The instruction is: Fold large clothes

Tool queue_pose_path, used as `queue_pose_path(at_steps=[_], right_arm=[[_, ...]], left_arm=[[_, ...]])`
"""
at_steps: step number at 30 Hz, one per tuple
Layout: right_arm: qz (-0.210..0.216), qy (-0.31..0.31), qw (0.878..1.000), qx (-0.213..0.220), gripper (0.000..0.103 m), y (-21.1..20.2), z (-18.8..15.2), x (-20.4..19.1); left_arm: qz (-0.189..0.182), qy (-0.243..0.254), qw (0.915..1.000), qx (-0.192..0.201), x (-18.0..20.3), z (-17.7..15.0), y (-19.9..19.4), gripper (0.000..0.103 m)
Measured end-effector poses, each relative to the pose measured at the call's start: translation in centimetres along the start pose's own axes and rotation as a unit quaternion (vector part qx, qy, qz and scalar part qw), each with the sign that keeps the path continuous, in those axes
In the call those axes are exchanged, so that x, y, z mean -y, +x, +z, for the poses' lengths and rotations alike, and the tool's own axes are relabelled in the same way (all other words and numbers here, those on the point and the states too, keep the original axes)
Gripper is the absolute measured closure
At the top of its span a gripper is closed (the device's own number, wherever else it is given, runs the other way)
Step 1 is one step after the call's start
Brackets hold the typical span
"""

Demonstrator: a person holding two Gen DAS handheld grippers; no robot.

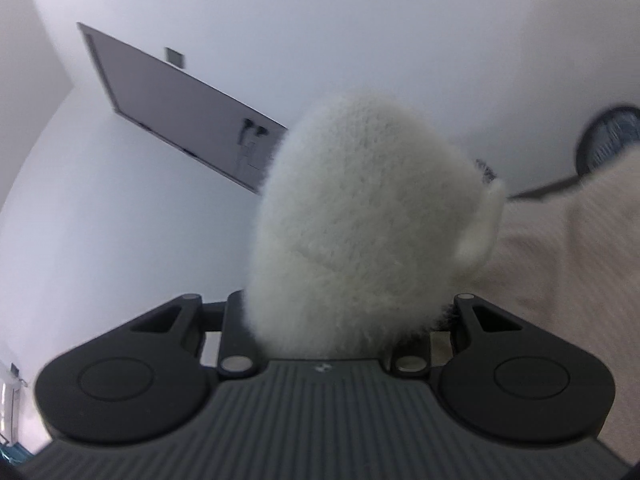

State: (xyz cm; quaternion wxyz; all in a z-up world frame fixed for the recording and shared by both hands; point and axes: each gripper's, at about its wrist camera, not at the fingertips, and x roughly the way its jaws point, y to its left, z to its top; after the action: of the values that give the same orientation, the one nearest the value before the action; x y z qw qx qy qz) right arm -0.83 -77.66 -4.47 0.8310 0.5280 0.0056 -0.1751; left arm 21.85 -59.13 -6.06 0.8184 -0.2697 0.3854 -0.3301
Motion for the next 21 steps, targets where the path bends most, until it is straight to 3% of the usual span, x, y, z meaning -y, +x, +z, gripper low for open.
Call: queue_pose_path(at_steps=[7, 11, 15, 21], right_arm=[[0.030, 0.022, 0.999, 0.008, 0.062, -0.4, -2.6, 3.6], [0.015, 0.050, 0.999, 0.000, 0.058, -0.6, -3.8, 5.9], [0.009, 0.062, 0.998, -0.002, 0.053, -0.3, -4.7, 7.5], [0.003, 0.072, 0.997, -0.013, 0.048, -2.2, -5.5, 9.3]], left_arm=[[-0.032, -0.012, 0.9994, 0.004, -3.9, -2.9, 0.0, 0.059], [-0.033, -0.006, 0.9994, -0.008, -5.9, -4.8, -0.4, 0.058], [-0.048, -0.041, 0.9978, -0.022, -9.1, -6.1, -0.2, 0.056], [-0.045, -0.037, 0.9976, -0.036, -9.6, -7.3, -1.7, 0.050]])
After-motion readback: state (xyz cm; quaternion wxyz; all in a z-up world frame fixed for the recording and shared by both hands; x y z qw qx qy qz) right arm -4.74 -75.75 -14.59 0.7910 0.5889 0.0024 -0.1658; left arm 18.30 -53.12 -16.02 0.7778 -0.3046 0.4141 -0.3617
